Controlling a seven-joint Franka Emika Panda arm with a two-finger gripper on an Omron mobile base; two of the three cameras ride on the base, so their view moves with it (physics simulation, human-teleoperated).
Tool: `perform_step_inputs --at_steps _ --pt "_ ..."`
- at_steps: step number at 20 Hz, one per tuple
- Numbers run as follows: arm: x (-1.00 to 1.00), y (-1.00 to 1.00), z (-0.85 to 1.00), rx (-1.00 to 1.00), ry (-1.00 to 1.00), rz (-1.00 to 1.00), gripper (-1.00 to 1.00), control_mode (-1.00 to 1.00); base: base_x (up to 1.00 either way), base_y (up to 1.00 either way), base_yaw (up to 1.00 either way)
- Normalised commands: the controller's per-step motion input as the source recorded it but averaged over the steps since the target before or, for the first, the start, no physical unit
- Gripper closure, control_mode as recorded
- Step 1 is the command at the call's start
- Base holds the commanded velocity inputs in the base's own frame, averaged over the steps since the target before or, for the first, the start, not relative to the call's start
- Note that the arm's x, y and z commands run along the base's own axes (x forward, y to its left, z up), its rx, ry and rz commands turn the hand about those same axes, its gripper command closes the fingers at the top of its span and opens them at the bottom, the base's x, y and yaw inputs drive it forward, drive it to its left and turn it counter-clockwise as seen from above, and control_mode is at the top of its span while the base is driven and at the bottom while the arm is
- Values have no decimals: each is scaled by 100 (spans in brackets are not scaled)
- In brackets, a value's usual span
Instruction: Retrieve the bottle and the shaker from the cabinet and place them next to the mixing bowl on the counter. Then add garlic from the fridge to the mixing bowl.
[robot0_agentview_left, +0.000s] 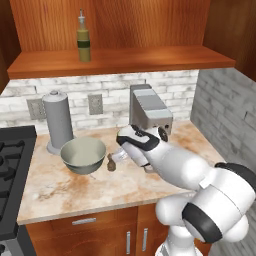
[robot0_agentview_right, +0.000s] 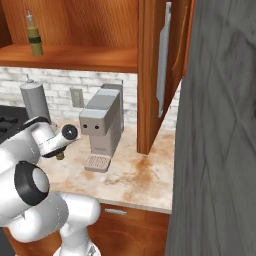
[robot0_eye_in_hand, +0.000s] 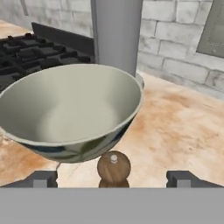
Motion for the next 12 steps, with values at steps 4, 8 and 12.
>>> perform_step_inputs --at_steps 4,8,12 --pt "0 0 100 -2 7 -14 -100 -100 0 0 0" --pt "-1 0 100 0 2 -27 -100 -100 0 0 0" --pt "-22 0 100 0 1 -26 -100 -100 0 0 0"
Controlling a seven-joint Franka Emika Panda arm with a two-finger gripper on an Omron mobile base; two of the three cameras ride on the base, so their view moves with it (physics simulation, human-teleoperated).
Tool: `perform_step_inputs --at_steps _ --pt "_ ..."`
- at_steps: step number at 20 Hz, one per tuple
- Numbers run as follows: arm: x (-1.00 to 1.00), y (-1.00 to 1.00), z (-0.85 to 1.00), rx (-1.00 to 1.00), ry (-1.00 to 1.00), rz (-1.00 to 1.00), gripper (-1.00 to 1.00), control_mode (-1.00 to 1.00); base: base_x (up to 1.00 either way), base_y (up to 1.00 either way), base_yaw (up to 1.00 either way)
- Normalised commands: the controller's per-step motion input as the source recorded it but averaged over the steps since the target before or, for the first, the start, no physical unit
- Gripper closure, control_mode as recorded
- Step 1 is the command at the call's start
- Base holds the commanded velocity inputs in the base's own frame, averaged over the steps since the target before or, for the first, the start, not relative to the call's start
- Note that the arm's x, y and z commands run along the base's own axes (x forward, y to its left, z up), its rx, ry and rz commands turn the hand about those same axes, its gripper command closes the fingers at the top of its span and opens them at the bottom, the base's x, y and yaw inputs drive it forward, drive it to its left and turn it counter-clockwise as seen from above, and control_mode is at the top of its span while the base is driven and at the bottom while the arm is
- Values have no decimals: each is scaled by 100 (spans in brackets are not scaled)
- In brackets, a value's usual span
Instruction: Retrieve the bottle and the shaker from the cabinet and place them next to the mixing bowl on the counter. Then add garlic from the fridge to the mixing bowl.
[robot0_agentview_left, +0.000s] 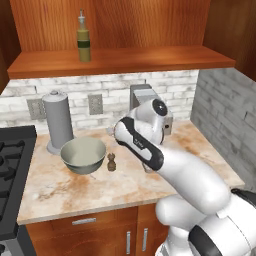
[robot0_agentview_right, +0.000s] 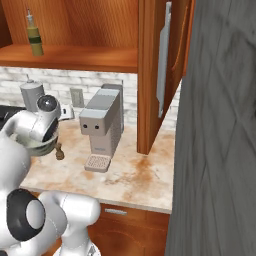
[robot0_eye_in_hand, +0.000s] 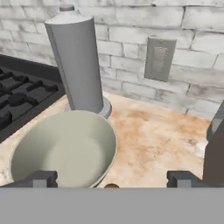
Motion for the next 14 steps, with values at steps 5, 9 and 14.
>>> perform_step_inputs --at_steps 5,9,14 --pt "-72 0 87 0 -9 -13 -100 -100 0 0 0" --pt "-77 0 87 0 -17 -11 -100 -100 0 0 0" --pt "-51 0 100 0 -15 -11 -100 -100 0 0 0"
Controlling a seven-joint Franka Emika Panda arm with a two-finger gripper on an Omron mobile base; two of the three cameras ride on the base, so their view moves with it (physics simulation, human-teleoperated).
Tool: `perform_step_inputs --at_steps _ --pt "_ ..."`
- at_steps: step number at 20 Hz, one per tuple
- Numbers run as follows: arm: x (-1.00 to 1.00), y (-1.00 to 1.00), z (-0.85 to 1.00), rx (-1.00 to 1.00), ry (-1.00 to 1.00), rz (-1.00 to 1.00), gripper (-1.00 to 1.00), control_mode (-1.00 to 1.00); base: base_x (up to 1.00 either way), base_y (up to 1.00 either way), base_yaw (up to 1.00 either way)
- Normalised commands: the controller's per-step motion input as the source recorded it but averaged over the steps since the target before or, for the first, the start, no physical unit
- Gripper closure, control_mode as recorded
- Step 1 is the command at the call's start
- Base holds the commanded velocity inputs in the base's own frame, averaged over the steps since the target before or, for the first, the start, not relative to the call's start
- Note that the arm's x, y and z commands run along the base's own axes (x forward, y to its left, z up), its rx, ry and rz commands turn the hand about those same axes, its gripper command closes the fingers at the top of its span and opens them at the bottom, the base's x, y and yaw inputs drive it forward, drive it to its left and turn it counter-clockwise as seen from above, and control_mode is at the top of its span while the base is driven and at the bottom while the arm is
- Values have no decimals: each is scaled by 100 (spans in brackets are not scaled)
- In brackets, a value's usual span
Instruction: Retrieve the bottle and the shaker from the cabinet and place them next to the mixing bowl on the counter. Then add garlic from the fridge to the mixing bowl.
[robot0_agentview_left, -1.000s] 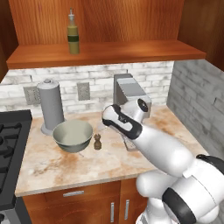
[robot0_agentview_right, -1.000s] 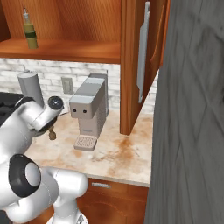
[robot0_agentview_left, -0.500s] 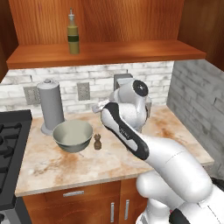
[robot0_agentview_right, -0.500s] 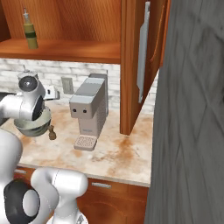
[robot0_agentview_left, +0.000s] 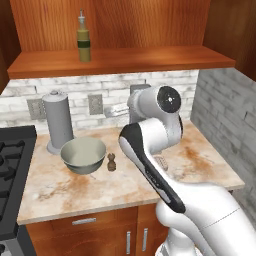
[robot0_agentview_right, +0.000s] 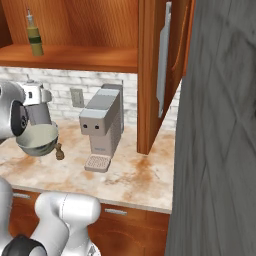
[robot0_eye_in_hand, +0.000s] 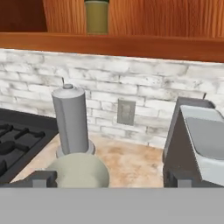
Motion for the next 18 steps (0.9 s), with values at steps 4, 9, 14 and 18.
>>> perform_step_inputs --at_steps 4,9,14,18 --pt "-20 0 100 0 -13 -1 -100 -100 0 0 0" --pt "-29 0 100 0 -1 3 -100 -100 0 0 0" --pt "-10 -2 48 4 0 11 -100 -100 0 0 0" --pt "0 -5 19 4 0 15 -100 -100 0 0 0"
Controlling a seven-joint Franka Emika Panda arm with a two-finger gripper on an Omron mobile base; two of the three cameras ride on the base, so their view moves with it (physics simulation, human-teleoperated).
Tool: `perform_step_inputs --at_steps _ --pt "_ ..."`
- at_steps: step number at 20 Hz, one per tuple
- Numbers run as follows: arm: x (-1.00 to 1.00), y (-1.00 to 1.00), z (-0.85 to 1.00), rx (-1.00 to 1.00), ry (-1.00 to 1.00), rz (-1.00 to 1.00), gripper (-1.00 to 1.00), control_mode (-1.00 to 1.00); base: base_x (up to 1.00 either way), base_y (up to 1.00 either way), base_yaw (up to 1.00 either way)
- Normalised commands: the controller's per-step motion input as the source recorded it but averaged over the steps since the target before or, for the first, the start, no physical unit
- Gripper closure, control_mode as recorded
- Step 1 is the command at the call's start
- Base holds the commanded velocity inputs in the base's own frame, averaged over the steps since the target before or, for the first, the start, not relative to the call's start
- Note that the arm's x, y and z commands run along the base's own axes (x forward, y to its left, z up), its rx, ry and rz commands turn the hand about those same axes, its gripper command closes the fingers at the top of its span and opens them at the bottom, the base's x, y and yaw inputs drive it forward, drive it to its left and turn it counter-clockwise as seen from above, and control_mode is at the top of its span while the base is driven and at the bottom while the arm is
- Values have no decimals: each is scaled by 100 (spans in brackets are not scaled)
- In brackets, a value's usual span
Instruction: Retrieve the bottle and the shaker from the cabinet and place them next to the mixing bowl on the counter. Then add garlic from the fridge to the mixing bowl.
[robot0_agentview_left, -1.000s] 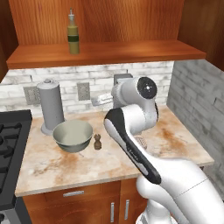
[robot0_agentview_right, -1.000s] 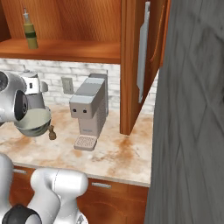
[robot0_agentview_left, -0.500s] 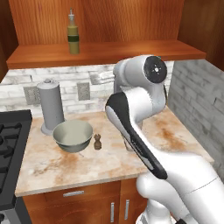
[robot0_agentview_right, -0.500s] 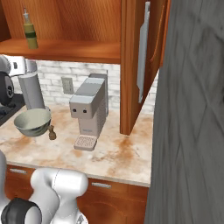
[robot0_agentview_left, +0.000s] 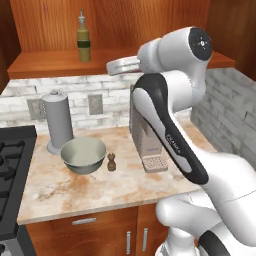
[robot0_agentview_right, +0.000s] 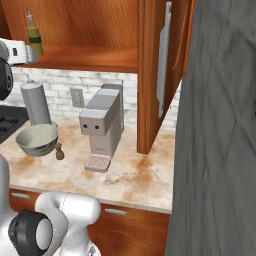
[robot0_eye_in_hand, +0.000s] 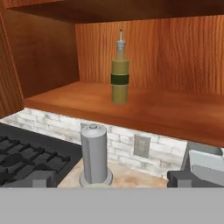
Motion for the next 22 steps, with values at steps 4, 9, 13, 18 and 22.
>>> perform_step_inputs --at_steps 4,9,13,18,22 --pt "22 6 32 -2 11 2 -100 -100 0 0 0" --pt "46 4 38 -6 23 -2 -100 -100 0 0 0" --pt "51 8 1 -2 15 -5 -100 -100 0 0 0" --pt "51 20 -48 0 -5 -6 -100 -100 0 0 0" --pt "43 44 -8 0 -11 -1 -100 -100 0 0 0"
